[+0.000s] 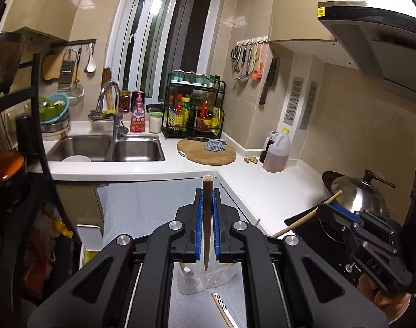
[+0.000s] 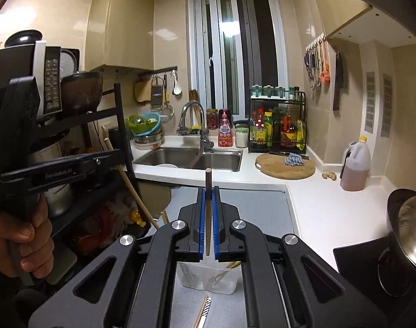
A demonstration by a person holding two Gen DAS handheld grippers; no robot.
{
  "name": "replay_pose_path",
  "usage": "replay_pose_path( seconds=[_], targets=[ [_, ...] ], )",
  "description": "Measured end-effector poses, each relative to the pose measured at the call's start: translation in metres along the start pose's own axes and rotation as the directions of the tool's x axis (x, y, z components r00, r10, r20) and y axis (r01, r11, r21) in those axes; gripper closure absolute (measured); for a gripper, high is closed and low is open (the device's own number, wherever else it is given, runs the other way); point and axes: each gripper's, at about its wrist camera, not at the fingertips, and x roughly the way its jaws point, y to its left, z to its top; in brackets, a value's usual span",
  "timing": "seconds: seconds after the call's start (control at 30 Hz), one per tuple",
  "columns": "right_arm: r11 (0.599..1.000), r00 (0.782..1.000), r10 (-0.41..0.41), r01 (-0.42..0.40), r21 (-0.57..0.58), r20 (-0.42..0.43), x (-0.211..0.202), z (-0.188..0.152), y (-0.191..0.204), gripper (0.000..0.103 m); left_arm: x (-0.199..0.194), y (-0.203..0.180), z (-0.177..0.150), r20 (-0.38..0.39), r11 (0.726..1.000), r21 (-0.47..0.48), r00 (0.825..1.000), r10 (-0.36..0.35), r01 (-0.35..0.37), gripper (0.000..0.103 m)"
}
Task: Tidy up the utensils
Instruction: 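Lower both chopsticks into the container and open both tools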
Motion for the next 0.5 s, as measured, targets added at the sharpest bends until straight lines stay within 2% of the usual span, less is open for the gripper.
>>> replay_pose_path(
  seconds=[0.23,0.5],
  targets=[
    [0.999,0.995,0.011,-0.007,0.039,-0.099,0.054,-0.028,-0.012,0.098,0.07,0.009,-0.028,-0.122,1.0,-0.006,0.993,0.0,-0.001,0.097],
    [0.998,0.985,0.031,-0.021,0.059,-0.172,0.085,-0.058,-0.019,0.098,0.104,0.02,-0.059,-0.211,1.0,-0.006,0.977,0.003,-0.005,0.096]
  ],
)
